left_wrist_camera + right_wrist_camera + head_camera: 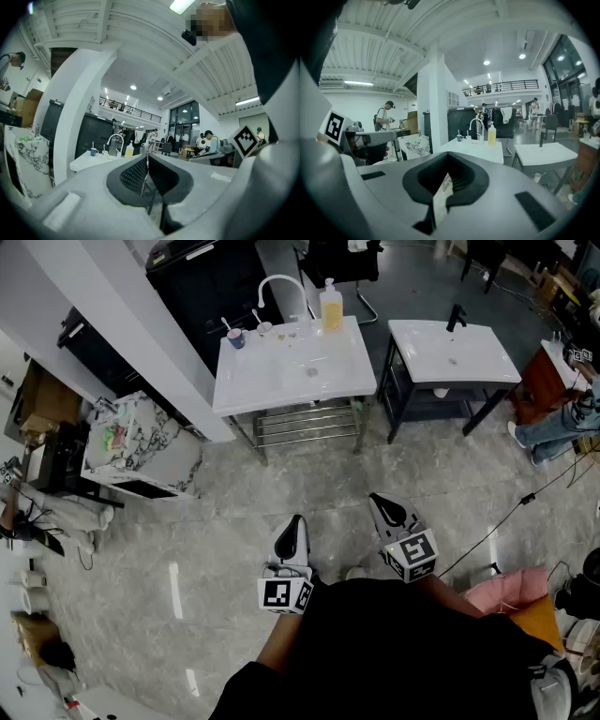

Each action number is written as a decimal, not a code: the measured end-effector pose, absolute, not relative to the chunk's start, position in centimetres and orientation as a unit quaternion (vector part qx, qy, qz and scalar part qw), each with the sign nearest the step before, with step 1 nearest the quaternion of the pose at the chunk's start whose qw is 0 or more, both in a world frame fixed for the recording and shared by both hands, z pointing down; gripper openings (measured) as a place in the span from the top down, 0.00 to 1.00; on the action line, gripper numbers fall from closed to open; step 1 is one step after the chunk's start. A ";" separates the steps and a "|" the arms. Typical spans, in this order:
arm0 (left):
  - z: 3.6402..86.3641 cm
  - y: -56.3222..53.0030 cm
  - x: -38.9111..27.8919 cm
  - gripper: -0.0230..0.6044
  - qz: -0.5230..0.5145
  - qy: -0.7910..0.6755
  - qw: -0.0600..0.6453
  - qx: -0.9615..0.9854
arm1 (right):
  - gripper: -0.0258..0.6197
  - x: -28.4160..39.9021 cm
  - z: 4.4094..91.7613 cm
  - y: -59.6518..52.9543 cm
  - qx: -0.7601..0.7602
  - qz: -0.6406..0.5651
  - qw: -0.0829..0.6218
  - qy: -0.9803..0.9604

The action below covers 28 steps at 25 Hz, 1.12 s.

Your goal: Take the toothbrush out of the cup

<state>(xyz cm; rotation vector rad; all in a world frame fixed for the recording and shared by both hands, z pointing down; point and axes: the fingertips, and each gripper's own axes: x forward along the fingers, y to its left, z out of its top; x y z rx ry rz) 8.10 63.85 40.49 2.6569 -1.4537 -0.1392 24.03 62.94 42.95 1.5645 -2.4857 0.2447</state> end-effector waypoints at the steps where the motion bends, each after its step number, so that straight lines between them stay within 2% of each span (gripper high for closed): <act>1: 40.5 64.1 8.1 0.93 -0.044 -0.485 0.056 0.872 | 0.96 24.1 42.8 63.3 0.528 0.082 0.096 -0.840; 28: 40.8 66.8 6.9 0.93 -0.041 -0.526 0.055 0.848 | 0.96 25.3 44.6 66.6 0.524 0.093 0.062 -0.845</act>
